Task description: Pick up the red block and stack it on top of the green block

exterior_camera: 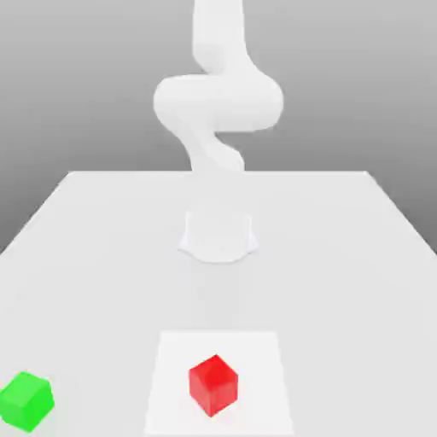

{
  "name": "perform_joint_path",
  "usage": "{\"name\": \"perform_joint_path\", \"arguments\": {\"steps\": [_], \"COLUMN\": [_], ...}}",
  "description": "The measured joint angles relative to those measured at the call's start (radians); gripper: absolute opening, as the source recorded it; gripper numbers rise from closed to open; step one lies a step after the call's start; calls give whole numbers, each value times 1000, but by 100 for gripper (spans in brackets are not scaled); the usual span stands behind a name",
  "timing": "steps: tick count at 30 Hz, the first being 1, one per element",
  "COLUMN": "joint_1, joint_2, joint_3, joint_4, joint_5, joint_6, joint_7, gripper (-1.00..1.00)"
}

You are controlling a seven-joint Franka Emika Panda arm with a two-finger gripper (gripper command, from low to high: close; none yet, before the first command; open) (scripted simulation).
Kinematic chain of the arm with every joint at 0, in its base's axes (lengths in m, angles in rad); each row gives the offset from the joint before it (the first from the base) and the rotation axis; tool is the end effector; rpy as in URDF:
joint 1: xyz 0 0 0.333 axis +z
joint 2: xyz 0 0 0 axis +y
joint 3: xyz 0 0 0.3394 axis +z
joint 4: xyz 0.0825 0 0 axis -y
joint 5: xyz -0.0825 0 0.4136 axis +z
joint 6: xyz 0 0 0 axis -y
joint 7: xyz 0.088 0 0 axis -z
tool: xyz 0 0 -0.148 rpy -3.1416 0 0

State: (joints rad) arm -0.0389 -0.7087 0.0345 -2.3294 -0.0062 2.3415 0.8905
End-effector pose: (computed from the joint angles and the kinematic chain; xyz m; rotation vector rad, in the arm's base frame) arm 0.4229 0.0015 0.6528 -2.4421 1.1678 -0.9394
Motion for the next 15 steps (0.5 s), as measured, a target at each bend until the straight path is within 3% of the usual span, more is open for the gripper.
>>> {"name": "perform_joint_path", "arguments": {"steps": [15], "joint_1": [-166], "joint_2": [551], "joint_3": [146], "joint_4": [-178], "joint_5": [-75], "joint_6": [252], "joint_7": [574], "gripper": [0]}}
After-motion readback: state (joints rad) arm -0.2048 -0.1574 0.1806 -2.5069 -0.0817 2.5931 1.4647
